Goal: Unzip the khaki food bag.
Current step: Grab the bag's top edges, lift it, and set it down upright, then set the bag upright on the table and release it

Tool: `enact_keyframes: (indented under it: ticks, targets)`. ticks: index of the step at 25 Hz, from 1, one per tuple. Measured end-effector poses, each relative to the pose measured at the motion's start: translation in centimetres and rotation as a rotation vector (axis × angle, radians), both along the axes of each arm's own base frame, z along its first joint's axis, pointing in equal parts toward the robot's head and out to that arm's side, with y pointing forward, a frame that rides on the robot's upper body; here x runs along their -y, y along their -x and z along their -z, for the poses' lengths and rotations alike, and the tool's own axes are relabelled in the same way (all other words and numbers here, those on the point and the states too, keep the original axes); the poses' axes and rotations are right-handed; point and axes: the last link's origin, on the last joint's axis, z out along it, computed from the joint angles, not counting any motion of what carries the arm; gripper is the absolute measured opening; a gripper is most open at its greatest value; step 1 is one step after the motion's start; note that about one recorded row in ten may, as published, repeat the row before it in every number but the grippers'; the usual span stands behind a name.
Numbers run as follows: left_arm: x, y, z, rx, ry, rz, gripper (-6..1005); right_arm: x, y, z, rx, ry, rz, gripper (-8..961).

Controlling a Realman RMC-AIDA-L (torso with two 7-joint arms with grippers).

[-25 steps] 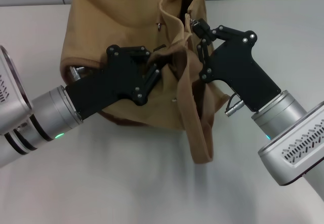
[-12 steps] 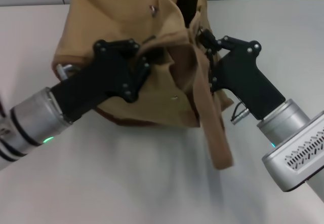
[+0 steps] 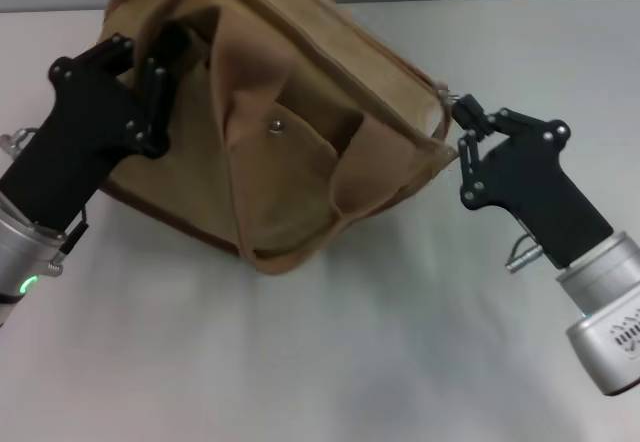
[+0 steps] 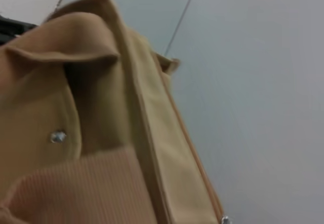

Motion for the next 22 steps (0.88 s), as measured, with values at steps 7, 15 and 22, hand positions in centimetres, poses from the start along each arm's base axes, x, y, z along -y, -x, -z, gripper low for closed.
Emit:
enact_keyframes:
  ticks: [7, 15, 22]
  targets:
    - [0.5, 0.7, 0.0, -0.004, 0.0, -0.032, 70, 0.0, 0.0, -0.3, -0.063, 0.019, 0.006, 20]
    - [1.9, 2.9, -0.5, -0.014, -0.021, -0.117, 69, -0.5, -1.4, -5.4, -0.466, 0.169, -0.021, 171]
    - [3.2, 5.7, 0.7, -0.037, 0.01, -0.306, 70, -0.7, -2.1, -6.2, -0.538, 0.21, 0.008, 551]
